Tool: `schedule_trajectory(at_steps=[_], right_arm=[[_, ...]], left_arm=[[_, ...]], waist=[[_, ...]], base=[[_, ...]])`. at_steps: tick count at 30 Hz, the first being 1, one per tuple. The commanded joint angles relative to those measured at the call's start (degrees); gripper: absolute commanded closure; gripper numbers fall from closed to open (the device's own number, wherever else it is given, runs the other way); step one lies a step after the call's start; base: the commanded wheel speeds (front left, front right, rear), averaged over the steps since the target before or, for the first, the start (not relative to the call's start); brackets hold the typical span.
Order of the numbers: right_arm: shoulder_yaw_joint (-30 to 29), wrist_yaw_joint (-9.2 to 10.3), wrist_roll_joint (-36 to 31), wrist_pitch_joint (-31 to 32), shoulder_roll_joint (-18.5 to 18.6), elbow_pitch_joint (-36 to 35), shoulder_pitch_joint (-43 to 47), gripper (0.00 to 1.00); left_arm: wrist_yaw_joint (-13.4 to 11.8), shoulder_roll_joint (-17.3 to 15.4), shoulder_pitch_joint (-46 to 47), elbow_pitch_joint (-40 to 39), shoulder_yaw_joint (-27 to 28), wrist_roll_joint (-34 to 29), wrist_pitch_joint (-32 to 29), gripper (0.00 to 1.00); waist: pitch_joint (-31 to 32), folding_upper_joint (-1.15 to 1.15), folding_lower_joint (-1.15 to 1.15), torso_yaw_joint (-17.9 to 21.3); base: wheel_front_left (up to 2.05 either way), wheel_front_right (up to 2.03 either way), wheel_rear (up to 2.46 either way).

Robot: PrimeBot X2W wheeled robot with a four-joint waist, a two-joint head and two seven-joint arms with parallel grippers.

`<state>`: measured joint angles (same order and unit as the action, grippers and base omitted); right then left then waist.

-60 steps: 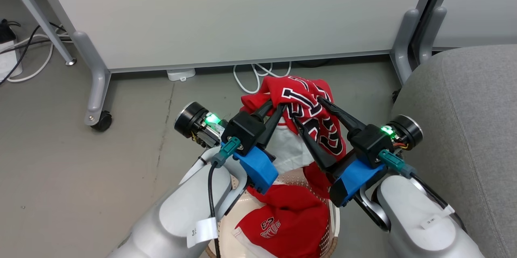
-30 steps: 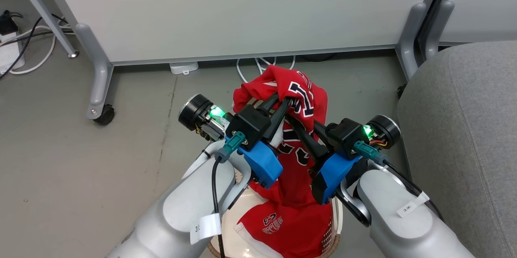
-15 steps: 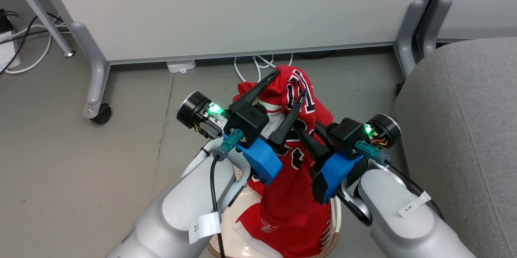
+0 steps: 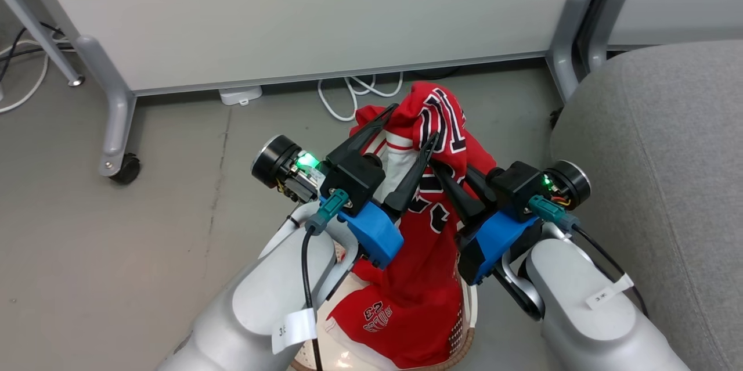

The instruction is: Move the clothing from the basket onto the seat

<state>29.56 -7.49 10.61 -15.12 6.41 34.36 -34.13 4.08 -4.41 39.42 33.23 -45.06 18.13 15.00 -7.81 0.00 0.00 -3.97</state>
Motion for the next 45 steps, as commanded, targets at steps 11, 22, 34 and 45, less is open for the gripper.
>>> schedule_trajectory(at_steps=[11, 22, 34, 45], right_arm=[[-4.3, -0.01, -0.3, -0.1, 1.6, -3.1, 1.6, 1.0], [-10.7, -0.01, -1.1, -0.1, 2.5, -7.1, 3.6, 1.0], [-17.9, -0.01, -1.8, -0.1, 2.6, -10.1, 6.3, 1.0], [-22.8, -0.01, -2.0, -0.1, 2.4, -12.2, 9.2, 1.0]], left_arm=[[0.3, -0.6, -0.6, -0.1, 0.5, -0.9, 0.3, 0.0], [0.7, -0.3, -0.2, -0.3, -0.6, -1.5, 0.3, 0.0], [1.1, -0.2, 0.2, 0.3, -1.6, -2.1, 0.3, 0.0], [1.9, 0.4, 0.3, 1.1, -3.8, -2.1, 0.3, 0.0]], waist=[[-1.6, 0.0, 0.0, 6.5], [-3.4, 0.0, 0.0, 13.4], [-5.2, 0.0, 0.0, 20.6], [-6.1, 0.0, 0.0, 24.7]], base=[[0.0, 0.0, 0.0], [0.0, 0.0, 0.0], [0.0, 0.0, 0.0], [0.0, 0.0, 0.0]])
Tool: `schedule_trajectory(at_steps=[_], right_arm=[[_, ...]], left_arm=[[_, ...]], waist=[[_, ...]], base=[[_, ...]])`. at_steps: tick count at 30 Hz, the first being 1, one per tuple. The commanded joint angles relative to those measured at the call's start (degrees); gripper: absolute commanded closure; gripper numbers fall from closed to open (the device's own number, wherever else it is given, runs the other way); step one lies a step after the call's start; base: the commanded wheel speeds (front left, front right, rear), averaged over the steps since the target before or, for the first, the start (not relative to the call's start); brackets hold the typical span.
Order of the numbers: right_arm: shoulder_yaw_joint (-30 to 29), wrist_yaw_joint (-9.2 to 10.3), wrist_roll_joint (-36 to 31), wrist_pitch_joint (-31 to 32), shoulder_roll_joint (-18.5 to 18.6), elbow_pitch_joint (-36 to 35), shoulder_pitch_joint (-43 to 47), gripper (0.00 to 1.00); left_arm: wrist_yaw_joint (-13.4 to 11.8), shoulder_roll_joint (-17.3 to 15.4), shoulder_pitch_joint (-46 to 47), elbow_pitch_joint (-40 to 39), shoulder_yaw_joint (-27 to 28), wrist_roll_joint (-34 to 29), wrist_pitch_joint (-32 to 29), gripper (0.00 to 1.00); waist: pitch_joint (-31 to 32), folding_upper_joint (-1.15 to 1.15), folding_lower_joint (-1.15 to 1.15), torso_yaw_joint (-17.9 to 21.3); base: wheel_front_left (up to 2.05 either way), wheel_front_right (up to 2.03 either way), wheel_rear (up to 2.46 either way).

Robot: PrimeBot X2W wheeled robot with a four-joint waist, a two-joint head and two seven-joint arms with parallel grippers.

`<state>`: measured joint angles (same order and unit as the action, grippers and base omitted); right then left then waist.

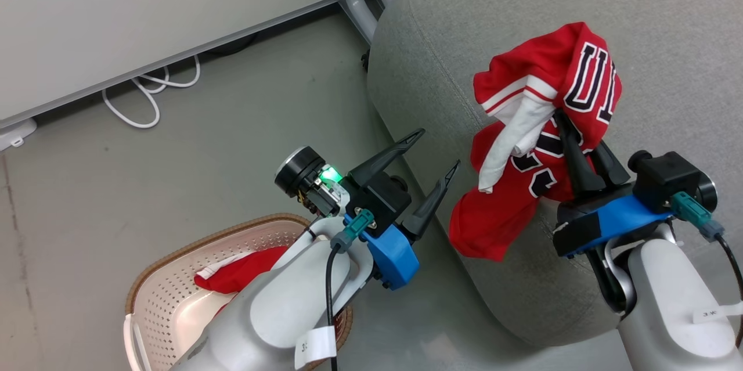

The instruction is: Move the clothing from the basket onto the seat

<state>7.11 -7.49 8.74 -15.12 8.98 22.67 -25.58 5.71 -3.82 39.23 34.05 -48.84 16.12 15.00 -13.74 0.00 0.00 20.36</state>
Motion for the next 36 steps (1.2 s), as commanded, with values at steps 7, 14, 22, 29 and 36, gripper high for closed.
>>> schedule_trajectory(at_steps=[7, 14, 22, 29, 36], right_arm=[[-3.6, -0.01, -0.3, -0.1, -0.4, -1.6, 2.8, 1.0], [-5.0, -0.01, -0.8, -0.1, -0.9, -2.0, 3.8, 1.0], [-6.6, -0.01, -1.0, -0.1, -0.9, -3.0, 1.7, 1.0], [-10.2, -0.01, -0.6, -0.1, 0.9, -5.5, -5.4, 1.0], [-16.0, -0.01, -0.1, -0.1, 4.3, -8.9, -15.0, 1.0]], left_arm=[[0.4, 0.3, 0.0, 0.7, -1.2, 0.3, 0.3, 0.0], [0.6, 0.5, 0.0, 0.9, -1.5, 0.5, 0.3, 0.0], [0.2, 0.6, 0.8, 0.0, -1.4, 0.0, 0.3, 0.0], [0.0, -0.2, 4.2, -0.3, -1.5, -1.4, 0.2, 0.0], [0.2, -1.1, 9.3, -1.2, -2.1, -3.1, -1.0, 0.0]], waist=[[-0.5, 0.0, 0.0, 1.2], [-0.4, 0.0, 0.0, 1.3], [-1.8, 0.0, 0.0, 0.9], [-7.8, 0.0, 0.0, -0.1], [-16.6, 0.0, 0.0, -1.6]], base=[[0.0, 0.0, 0.0], [0.0, 0.0, 0.0], [0.0, 0.0, 0.0], [0.0, 0.0, 0.0], [0.0, 0.0, 0.0]])
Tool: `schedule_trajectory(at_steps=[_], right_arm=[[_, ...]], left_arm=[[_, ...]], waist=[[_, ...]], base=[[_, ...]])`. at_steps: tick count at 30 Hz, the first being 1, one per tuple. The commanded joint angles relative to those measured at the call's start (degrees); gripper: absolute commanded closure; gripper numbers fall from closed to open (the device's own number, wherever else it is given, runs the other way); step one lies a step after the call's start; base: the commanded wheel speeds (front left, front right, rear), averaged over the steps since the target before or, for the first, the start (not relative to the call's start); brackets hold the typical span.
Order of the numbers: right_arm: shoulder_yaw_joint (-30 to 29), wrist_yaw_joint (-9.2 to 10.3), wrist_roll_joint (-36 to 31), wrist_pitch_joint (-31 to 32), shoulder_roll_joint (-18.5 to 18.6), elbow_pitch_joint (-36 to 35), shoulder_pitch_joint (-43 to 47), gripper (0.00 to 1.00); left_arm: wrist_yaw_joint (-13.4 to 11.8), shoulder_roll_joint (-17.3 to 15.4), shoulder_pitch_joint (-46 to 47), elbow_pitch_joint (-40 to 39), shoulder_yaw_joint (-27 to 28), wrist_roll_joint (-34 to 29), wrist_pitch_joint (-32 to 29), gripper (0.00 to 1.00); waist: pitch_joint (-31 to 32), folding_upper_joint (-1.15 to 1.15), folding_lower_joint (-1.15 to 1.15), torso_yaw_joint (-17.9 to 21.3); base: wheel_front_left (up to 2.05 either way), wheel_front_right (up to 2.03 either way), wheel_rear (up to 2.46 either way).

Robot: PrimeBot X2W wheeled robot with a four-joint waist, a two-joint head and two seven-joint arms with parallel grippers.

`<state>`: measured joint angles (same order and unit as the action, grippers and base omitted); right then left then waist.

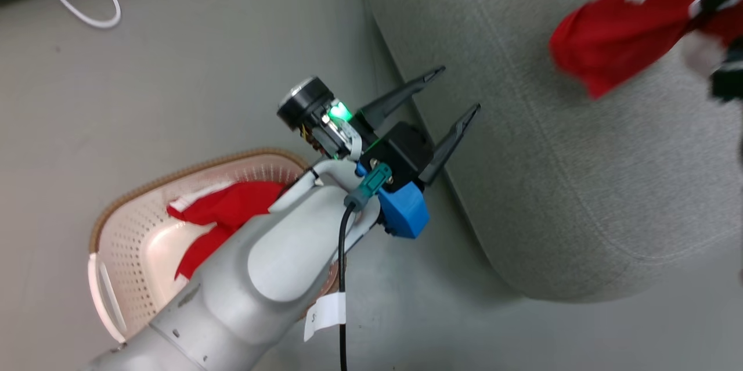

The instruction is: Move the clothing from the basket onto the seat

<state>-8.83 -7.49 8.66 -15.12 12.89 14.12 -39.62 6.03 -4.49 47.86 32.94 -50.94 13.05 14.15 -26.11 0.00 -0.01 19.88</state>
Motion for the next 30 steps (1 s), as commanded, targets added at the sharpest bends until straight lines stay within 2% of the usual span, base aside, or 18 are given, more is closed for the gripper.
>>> schedule_trajectory(at_steps=[1, 10, 14, 17, 21, 30], right_arm=[[-1.2, -0.01, 0.0, -0.1, 1.3, -0.8, -2.7, 1.0], [-13.2, -0.01, 0.7, 0.0, 12.6, -0.5, -15.3, 1.0], [-18.5, -0.01, 2.0, 0.0, 17.0, 3.0, -18.0, 1.0], [-21.1, 0.0, 2.1, 0.0, 18.5, 6.8, -19.0, 1.0], [-22.3, 0.0, 0.7, 0.0, 17.5, 11.4, -18.6, 1.0], [-22.4, -0.01, -1.9, 0.0, 10.9, 16.2, -13.8, 1.0]], left_arm=[[-0.1, -0.7, 1.7, -0.5, -0.1, -0.4, -0.4, 0.0], [-0.2, -2.6, 7.1, -3.6, -0.8, -2.7, -2.5, 0.0], [-0.4, -3.9, 8.5, -5.2, -0.9, -3.3, -3.5, 0.0], [-0.5, -4.5, 9.4, -6.4, -0.9, -3.7, -4.0, 0.0], [-0.7, -5.4, 10.2, -7.8, -1.1, -4.1, -4.7, 0.0], [-1.0, -5.3, 10.0, -8.7, -2.0, -3.6, -5.0, 0.0]], waist=[[-5.7, 0.0, 0.01, -1.2], [-16.7, 0.0, 0.01, -2.2], [-20.2, 0.0, 0.01, -2.5], [-22.4, 0.0, 0.01, -2.6], [-24.3, 0.0, 0.01, -2.7], [-24.9, 0.0, 0.01, -3.0]], base=[[0.0, 0.0, 0.0], [0.0, 0.0, 0.0], [0.0, 0.0, 0.0], [0.0, 0.0, 0.0], [0.0, 0.0, 0.0], [0.0, 0.0, 0.0]])
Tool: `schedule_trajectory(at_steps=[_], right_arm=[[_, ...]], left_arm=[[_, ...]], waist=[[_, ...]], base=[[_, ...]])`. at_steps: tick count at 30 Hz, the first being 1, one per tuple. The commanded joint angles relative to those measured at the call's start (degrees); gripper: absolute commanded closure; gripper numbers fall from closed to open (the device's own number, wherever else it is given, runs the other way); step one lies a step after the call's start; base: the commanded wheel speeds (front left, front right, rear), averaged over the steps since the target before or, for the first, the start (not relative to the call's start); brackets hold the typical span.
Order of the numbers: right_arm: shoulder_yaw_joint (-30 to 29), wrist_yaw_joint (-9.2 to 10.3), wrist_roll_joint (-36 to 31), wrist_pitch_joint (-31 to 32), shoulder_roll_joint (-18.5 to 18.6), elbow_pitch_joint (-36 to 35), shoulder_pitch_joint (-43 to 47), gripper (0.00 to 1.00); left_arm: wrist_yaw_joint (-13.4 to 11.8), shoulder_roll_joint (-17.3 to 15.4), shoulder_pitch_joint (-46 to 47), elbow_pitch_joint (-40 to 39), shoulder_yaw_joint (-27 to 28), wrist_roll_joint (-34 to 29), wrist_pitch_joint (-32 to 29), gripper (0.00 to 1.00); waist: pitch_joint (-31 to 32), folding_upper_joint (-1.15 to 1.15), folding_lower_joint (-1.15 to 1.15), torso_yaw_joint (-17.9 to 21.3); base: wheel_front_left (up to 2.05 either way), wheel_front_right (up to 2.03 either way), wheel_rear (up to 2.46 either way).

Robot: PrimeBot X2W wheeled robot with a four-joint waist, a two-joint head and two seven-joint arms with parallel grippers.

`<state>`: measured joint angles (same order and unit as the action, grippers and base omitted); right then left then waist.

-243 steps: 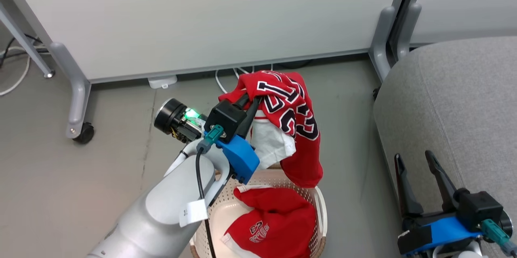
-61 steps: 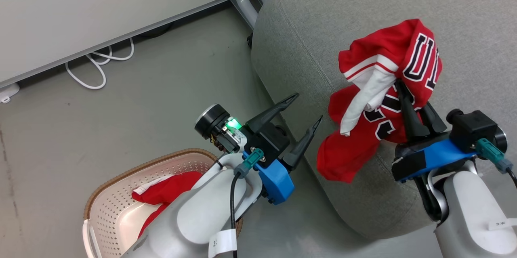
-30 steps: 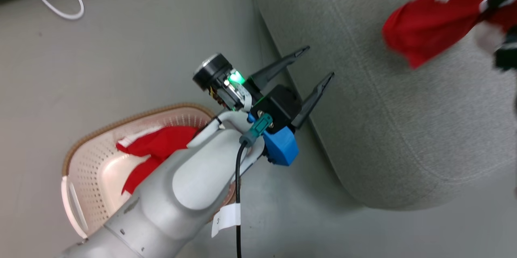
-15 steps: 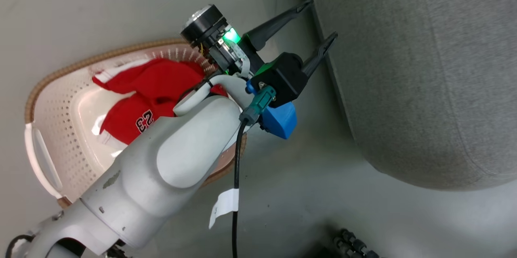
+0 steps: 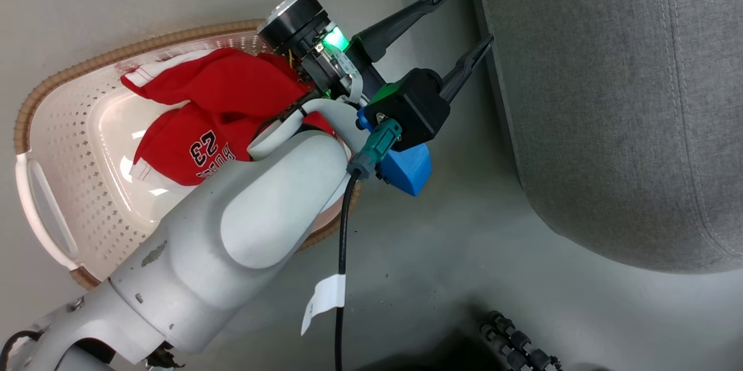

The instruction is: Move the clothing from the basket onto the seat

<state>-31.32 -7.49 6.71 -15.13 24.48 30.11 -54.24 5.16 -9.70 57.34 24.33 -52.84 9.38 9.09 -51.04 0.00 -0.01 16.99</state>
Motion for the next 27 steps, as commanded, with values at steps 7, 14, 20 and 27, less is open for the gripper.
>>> schedule_trajectory(at_steps=[7, 14, 20, 27], right_arm=[[1.8, -0.01, 0.3, 0.0, -3.0, 6.6, 1.8, 1.0], [2.7, -0.01, 1.5, 0.0, -3.3, 7.9, 3.2, 0.0], [3.9, 0.0, 1.7, 0.0, -3.4, 2.4, 10.5, 0.0], [6.5, -0.01, 0.6, 0.0, -5.0, -5.2, 18.8, 0.0]], left_arm=[[-0.3, -0.2, 0.8, 0.1, -0.5, 0.6, 0.6, 0.0], [-0.8, -0.2, 0.6, 0.6, -0.5, 1.1, 1.8, 0.0], [-1.8, 0.9, -1.4, 2.2, 0.1, 2.4, 4.3, 0.0], [-3.7, 1.4, -4.8, 3.4, 3.4, 5.4, 6.0, 0.0]], waist=[[0.4, 0.0, 0.01, -0.6], [2.4, 0.0, 0.01, -0.6], [7.8, 0.0, 0.01, -1.0], [15.7, 0.0, 0.01, -2.1]], base=[[0.0, 0.0, 0.0], [0.0, 0.0, 0.0], [0.0, 0.0, 0.0], [0.0, 0.0, 0.0]])
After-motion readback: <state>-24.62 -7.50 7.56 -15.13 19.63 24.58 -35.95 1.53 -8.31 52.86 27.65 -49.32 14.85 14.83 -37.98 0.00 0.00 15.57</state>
